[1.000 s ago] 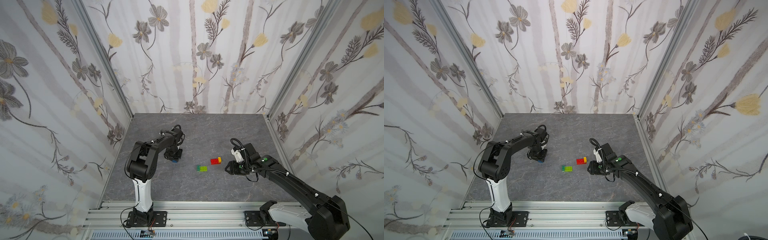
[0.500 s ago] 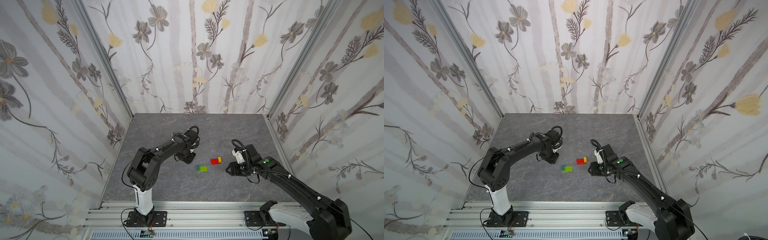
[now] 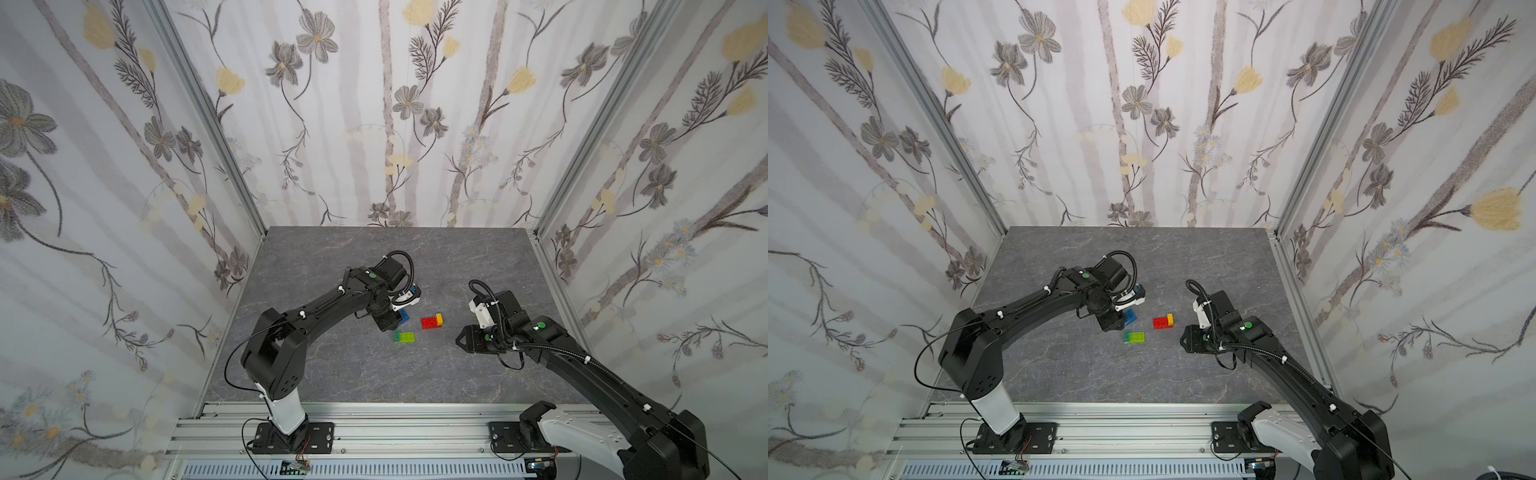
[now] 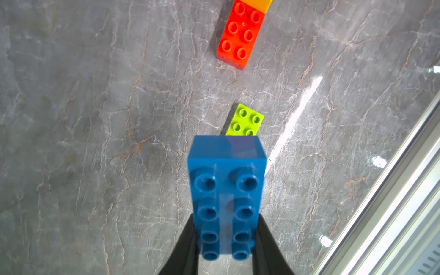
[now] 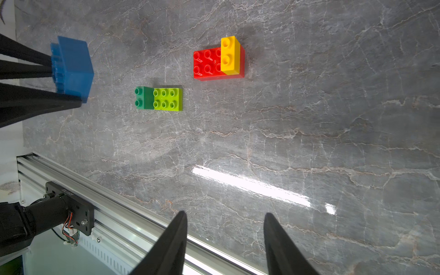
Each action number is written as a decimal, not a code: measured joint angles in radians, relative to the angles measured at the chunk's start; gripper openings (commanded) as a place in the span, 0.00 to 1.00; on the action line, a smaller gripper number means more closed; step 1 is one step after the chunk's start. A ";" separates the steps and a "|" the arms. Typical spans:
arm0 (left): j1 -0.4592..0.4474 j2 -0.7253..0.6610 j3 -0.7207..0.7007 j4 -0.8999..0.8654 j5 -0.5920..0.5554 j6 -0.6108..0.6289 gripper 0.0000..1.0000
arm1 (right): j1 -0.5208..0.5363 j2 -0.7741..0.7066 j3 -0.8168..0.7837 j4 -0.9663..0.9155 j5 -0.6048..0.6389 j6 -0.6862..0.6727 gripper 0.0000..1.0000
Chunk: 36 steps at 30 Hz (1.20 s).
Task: Assemble the number 5 with lego
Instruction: Pick up the lego brick from the center of the board, then assemble the lego brick with the lego brick.
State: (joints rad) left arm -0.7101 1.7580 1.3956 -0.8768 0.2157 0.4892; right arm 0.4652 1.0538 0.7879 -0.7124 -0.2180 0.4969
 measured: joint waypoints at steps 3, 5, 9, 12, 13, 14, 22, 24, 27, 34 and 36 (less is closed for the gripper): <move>-0.010 0.016 -0.002 -0.010 0.021 0.070 0.11 | -0.002 -0.014 -0.004 -0.002 0.000 0.000 0.52; -0.013 0.022 -0.008 -0.010 0.025 0.113 0.11 | -0.003 -0.023 -0.008 -0.003 0.001 0.000 0.52; -0.010 0.050 -0.007 -0.010 0.025 0.187 0.10 | -0.006 -0.038 -0.016 -0.014 0.009 0.000 0.52; -0.010 0.090 0.014 -0.018 0.028 0.224 0.10 | -0.006 -0.045 -0.020 -0.015 0.009 0.000 0.52; -0.010 0.103 0.023 -0.021 0.029 0.234 0.10 | -0.007 -0.047 -0.021 -0.018 0.009 0.000 0.52; -0.010 0.111 0.029 -0.024 0.033 0.242 0.10 | -0.007 -0.048 -0.021 -0.018 0.009 0.000 0.52; -0.008 0.170 0.092 -0.054 0.050 0.275 0.08 | -0.013 -0.053 -0.022 -0.033 0.017 0.000 0.52; -0.008 0.182 0.109 -0.061 0.050 0.280 0.08 | -0.014 -0.053 -0.023 -0.036 0.017 0.000 0.52; -0.008 0.194 0.121 -0.077 0.050 0.289 0.08 | -0.015 -0.053 -0.023 -0.041 0.017 0.000 0.52; -0.008 0.218 0.138 -0.104 0.046 0.296 0.08 | -0.016 -0.053 -0.025 -0.042 0.017 0.000 0.52; -0.010 0.224 0.141 -0.109 0.045 0.296 0.08 | -0.018 -0.053 -0.025 -0.042 0.017 0.000 0.52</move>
State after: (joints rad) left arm -0.7204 1.9816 1.5368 -0.9863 0.2607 0.7853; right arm 0.4477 1.0004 0.7631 -0.7540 -0.2012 0.4973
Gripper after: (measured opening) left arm 0.295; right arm 0.518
